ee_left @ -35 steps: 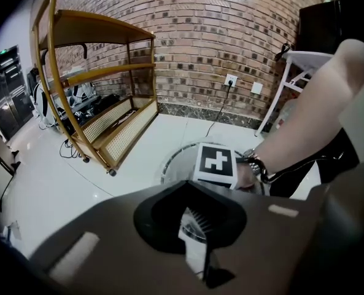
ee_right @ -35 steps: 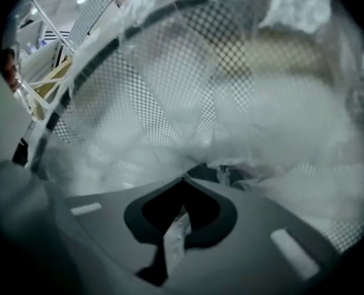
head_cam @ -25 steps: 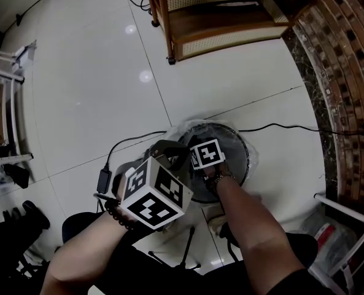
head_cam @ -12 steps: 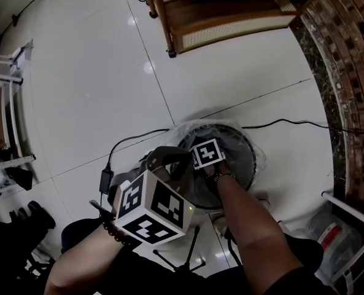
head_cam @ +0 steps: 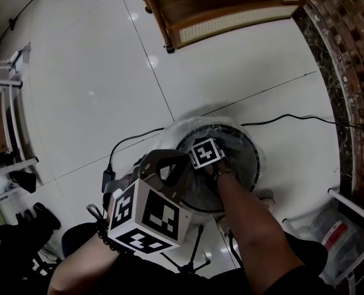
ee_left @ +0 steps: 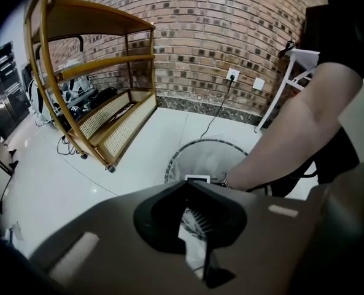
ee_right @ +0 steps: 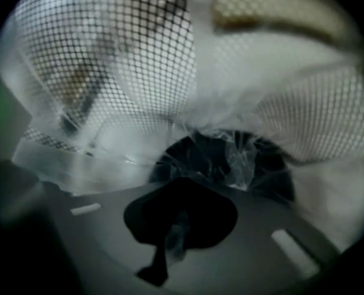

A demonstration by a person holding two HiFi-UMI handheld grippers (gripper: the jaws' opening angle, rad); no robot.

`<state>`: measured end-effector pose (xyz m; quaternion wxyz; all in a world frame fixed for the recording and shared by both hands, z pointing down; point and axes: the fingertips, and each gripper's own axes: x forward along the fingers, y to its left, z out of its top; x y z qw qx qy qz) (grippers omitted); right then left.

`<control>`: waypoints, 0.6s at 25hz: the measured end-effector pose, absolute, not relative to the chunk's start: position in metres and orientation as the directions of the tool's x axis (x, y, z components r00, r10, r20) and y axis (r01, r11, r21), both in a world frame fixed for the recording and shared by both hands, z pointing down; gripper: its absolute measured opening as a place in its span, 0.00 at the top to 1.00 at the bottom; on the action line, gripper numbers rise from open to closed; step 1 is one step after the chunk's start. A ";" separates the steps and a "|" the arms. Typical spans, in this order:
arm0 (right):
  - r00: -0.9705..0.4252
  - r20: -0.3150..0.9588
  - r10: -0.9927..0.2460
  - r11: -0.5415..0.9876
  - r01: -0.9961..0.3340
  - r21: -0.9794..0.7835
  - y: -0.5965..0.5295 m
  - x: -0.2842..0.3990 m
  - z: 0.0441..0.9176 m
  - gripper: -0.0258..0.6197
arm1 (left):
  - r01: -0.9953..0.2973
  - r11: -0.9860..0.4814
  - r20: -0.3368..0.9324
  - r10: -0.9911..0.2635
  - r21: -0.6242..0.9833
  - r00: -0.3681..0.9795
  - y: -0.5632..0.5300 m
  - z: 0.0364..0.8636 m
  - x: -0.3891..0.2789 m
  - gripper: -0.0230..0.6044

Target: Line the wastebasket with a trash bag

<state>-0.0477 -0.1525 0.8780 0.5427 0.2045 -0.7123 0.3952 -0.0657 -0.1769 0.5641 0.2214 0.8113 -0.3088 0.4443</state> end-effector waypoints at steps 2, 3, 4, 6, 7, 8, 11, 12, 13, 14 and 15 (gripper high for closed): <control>-0.327 0.937 0.125 0.618 -0.713 -0.331 -0.157 -0.049 0.879 0.96 | -0.700 -0.709 0.857 -0.307 0.084 0.414 -0.178 0.563 -0.066 0.96; -0.339 0.934 0.114 0.628 -0.704 -0.332 -0.161 -0.052 0.879 0.96 | -0.700 -0.709 0.857 -0.308 0.084 0.414 -0.179 0.563 -0.067 0.96; -0.351 0.930 0.105 0.635 -0.696 -0.334 -0.164 -0.056 0.879 0.96 | -0.701 -0.708 0.856 -0.309 0.084 0.414 -0.179 0.562 -0.067 0.96; -0.361 0.928 0.095 0.641 -0.691 -0.335 -0.167 -0.060 0.879 0.96 | -0.702 -0.707 0.854 -0.312 0.083 0.416 -0.180 0.561 -0.068 0.96; -0.363 0.927 0.092 0.640 -0.692 -0.334 -0.168 -0.061 0.879 0.96 | -0.703 -0.707 0.854 -0.314 0.083 0.416 -0.180 0.561 -0.069 0.96; -0.363 0.928 0.087 0.640 -0.693 -0.331 -0.169 -0.061 0.880 0.96 | -0.703 -0.706 0.853 -0.315 0.082 0.415 -0.180 0.560 -0.069 0.96; -0.369 0.926 0.076 0.645 -0.690 -0.328 -0.172 -0.062 0.883 0.96 | -0.703 -0.706 0.855 -0.313 0.082 0.413 -0.180 0.562 -0.071 0.96; -0.360 0.929 0.084 0.643 -0.693 -0.326 -0.171 -0.061 0.883 0.96 | -0.703 -0.707 0.856 -0.311 0.082 0.413 -0.180 0.562 -0.071 0.96; -0.344 0.934 0.094 0.641 -0.697 -0.321 -0.169 -0.058 0.883 0.96 | -0.702 -0.707 0.857 -0.309 0.083 0.413 -0.180 0.563 -0.070 0.96; -0.335 0.937 0.101 0.639 -0.700 -0.319 -0.167 -0.056 0.883 0.96 | -0.701 -0.708 0.857 -0.307 0.084 0.414 -0.180 0.563 -0.070 0.96; -0.343 0.934 0.098 0.640 -0.697 -0.323 -0.168 -0.058 0.882 0.96 | -0.701 -0.708 0.857 -0.307 0.085 0.414 -0.180 0.563 -0.070 0.96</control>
